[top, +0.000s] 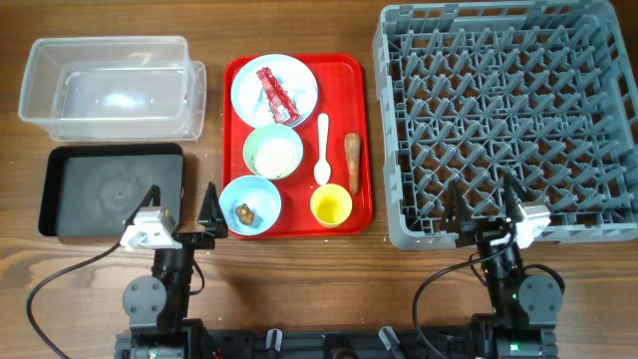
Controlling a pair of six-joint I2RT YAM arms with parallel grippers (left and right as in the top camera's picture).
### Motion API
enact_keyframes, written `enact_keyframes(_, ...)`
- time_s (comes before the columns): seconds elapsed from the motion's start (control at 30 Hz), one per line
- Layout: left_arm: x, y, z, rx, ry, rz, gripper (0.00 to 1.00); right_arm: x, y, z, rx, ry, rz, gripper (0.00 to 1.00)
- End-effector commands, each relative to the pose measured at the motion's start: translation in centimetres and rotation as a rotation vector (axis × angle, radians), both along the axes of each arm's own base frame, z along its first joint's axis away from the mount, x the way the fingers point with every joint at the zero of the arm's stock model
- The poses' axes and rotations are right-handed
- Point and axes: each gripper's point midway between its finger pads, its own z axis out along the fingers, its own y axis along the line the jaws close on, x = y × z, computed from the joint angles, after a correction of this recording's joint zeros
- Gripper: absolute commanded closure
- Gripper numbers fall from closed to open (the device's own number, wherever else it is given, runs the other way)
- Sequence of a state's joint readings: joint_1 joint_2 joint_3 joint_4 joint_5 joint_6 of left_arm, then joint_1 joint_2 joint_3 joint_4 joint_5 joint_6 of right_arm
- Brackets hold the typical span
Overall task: Sort waste into correct bins and load items into the dishwasher rack
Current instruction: 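Raise the left gripper from rest toward the white plate, then grasp the red wrapper and tissue on the plate with the left gripper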
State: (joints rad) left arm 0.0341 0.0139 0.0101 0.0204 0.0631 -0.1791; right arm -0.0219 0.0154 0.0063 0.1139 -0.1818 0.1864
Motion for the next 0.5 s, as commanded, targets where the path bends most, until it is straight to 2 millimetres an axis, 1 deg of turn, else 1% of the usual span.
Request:
enact_keyframes(0.0,-0.2,-0.6,1.8,0.019,-0.046,-0.038,0.00,-0.4,0.8,1.7,-0.061,-0.042,0.036,0.00)
enact_keyframes(0.07,0.0,-0.6,2.5,0.019,-0.032,-0.038,0.00,-0.3,1.0,2.2,-0.099,-0.040,0.045,0.00)
enact_keyframes(0.17,1.0,-0.6,3.4,0.019,0.033,-0.038,0.00,0.2,1.0,2.9,-0.112,-0.014,0.048,0.00)
enact_keyframes(0.23,2.6,-1.3,4.1,0.067,0.109,-0.086,0.00,0.8,1.1,4.0,-0.112,-0.001,0.052,0.00)
enact_keyframes(0.3,5.1,-1.9,5.1,0.056,0.200,-0.131,0.00,1.8,1.1,5.4,-0.113,0.028,0.058,0.00)
enact_keyframes(0.33,6.0,-2.1,5.2,0.051,0.239,-0.144,0.00,2.2,1.2,5.6,-0.111,0.043,0.063,0.00)
enact_keyframes(0.4,8.7,-2.5,5.4,0.030,0.388,-0.175,0.00,3.5,1.3,5.3,-0.101,0.153,0.076,0.00)
enact_keyframes(0.47,12.2,-3.4,5.3,0.019,0.545,-0.207,0.00,4.8,1.4,5.0,-0.096,0.246,0.087,0.00)
